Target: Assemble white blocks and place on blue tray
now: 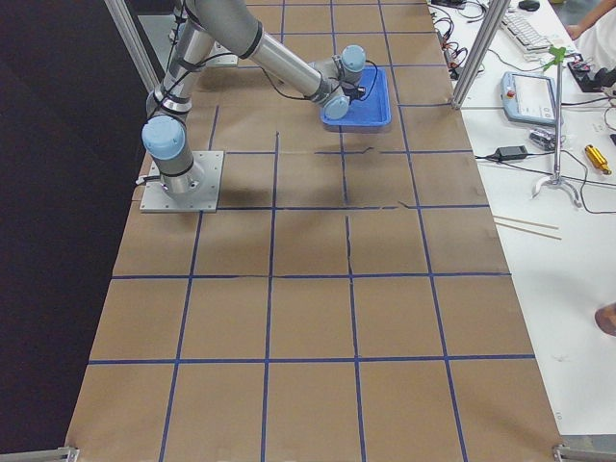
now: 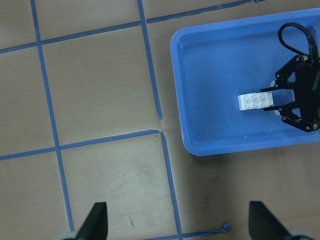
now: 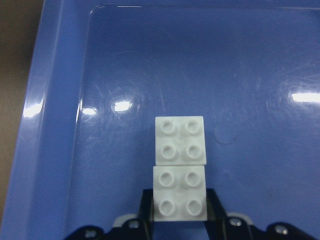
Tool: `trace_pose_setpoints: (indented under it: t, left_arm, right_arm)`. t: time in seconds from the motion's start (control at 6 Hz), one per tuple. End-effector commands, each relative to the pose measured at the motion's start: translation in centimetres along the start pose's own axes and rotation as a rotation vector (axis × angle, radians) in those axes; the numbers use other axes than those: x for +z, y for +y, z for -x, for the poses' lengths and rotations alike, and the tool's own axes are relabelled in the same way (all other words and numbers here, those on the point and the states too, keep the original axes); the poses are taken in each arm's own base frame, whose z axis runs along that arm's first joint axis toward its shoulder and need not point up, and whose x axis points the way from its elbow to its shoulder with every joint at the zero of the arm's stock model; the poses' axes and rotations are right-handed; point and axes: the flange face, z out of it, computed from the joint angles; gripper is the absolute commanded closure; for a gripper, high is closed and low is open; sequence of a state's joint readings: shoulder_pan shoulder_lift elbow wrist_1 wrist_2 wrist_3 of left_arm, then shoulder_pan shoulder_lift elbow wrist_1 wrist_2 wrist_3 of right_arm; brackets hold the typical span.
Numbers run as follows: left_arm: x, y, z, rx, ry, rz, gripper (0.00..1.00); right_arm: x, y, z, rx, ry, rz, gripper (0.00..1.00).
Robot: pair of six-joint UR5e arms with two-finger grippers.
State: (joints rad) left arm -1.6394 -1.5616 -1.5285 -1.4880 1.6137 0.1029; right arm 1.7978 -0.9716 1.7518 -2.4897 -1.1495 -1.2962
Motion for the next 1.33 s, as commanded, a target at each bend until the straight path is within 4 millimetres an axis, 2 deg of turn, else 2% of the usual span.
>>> trace_pose_setpoints:
  t: [0.0,0.33,0.5,1.17]
  left_arm:
    - [0.02,-0.08,-0.01,0.0,0.0,-0.002,0.01]
    - [0.08,-0.08,-0.02,0.0,0.0,-0.002,0.01]
    - [0.14,0.03,-0.18,0.002,0.0,-0.001,0.01]
    - [0.27,0.06,-0.19,0.002,0.001,0.001,0.01]
  right_arm:
    - [0.02,-0.05,0.0,0.0,-0.001,-0.005,0.37]
    - [0.02,-0.06,0.01,0.0,-0.001,-0.007,0.23]
    - [0.02,-0.07,0.01,0.001,-0.001,-0.008,0.01]
    - [-0.68,-0.13,-0.37,0.003,0.013,0.004,0.0]
